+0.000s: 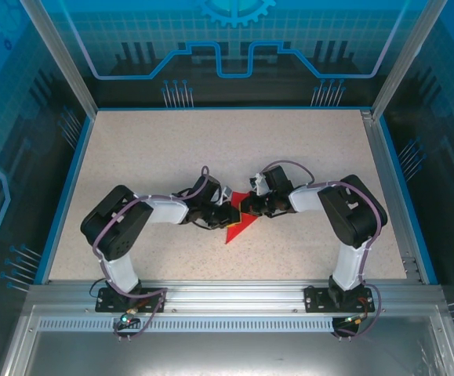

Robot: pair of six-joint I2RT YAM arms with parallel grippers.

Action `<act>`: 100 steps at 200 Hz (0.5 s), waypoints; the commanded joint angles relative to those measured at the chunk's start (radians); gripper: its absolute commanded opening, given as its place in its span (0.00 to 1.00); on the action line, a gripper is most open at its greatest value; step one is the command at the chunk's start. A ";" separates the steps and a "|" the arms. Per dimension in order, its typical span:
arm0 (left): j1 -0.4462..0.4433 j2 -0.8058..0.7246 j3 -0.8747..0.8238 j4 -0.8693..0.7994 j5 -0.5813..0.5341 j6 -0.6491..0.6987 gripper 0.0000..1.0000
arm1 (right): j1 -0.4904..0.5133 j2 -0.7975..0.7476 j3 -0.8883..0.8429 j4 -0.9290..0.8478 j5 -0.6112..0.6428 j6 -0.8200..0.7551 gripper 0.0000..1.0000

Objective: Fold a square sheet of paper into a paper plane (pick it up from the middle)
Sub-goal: Fourth fold the wing at the center of the table.

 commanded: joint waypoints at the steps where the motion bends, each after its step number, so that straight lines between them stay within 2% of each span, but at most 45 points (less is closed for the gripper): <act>1: -0.001 0.018 -0.057 -0.036 0.023 0.023 0.16 | -0.003 0.045 -0.022 -0.089 0.112 -0.013 0.03; 45: 0.000 -0.030 -0.134 -0.168 -0.010 0.125 0.16 | -0.005 0.047 -0.012 -0.101 0.119 -0.016 0.03; 100: 0.000 -0.159 -0.177 -0.203 0.018 0.161 0.17 | -0.004 0.049 -0.018 -0.094 0.119 -0.009 0.03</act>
